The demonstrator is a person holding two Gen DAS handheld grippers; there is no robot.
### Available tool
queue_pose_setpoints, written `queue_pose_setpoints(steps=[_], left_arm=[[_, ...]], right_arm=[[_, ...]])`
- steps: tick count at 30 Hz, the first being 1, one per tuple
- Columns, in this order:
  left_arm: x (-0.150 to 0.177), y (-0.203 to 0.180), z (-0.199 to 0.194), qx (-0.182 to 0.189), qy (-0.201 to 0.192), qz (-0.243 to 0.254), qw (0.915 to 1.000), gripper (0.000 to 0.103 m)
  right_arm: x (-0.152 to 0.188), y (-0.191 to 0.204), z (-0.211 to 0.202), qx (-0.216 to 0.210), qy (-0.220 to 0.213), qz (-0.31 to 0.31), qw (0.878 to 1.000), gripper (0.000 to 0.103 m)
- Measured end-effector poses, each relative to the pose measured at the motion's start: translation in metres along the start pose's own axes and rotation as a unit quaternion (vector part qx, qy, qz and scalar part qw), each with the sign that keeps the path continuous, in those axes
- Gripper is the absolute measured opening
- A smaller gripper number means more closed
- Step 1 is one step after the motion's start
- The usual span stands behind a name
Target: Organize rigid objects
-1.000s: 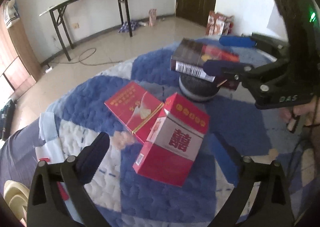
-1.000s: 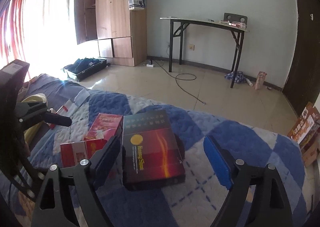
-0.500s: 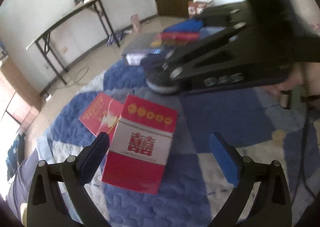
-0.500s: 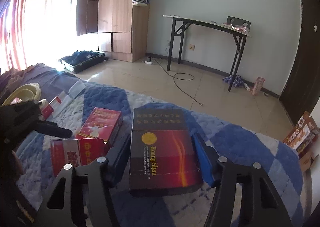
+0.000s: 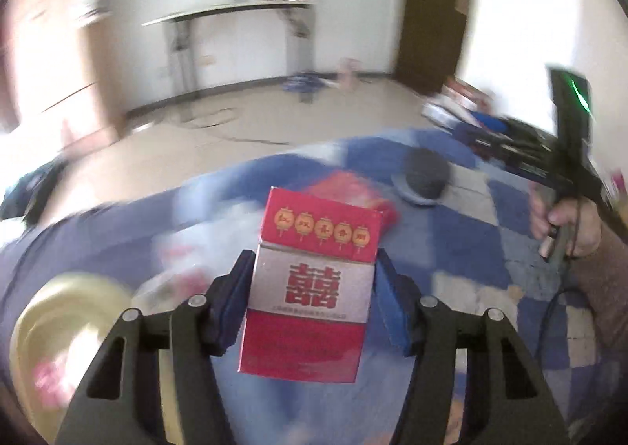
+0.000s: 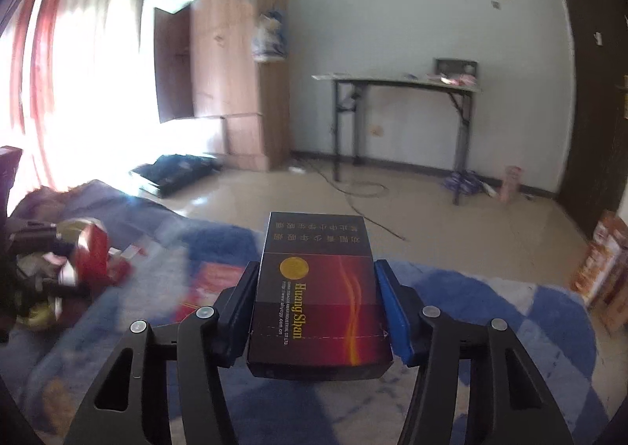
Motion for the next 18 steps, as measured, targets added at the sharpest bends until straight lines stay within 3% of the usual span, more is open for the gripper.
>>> queue_pose_setpoints(steps=[4, 8, 11, 14, 18], left_arm=[[0.046, 0.077, -0.058, -0.084, 0.025, -0.091, 0.992, 0.06], [0.088, 0.142, -0.081, -0.134, 0.039, -0.159, 0.9774, 0.06], [0.109, 0.178, -0.071, -0.142, 0.056, -0.191, 0.9696, 0.06], [0.107, 0.21, -0.045, -0.125, 0.053, -0.214, 0.9675, 0.06], [0.098, 0.241, -0.006, -0.124, 0.084, -0.231, 0.9613, 0.058]], right_arm=[[-0.018, 0.074, -0.006, -0.096, 0.023, -0.061, 0.993, 0.056], [-0.024, 0.191, 0.024, -0.192, 0.077, -0.149, 0.967, 0.056], [-0.017, 0.276, 0.056, -0.233, 0.117, -0.208, 0.943, 0.056], [-0.006, 0.339, 0.086, -0.259, 0.16, -0.249, 0.92, 0.056], [0.007, 0.388, 0.116, -0.248, 0.183, -0.294, 0.905, 0.056]])
Point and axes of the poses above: each gripper's, at about its wrist camera, not at the fingertips, and z roughly the way its jaws point, y to its left, x to its underside, the point moved 1 cm from there along z, roughly the way its jaws point, and after that the axes turned 6 degrees about y, right-handed, at the moved point
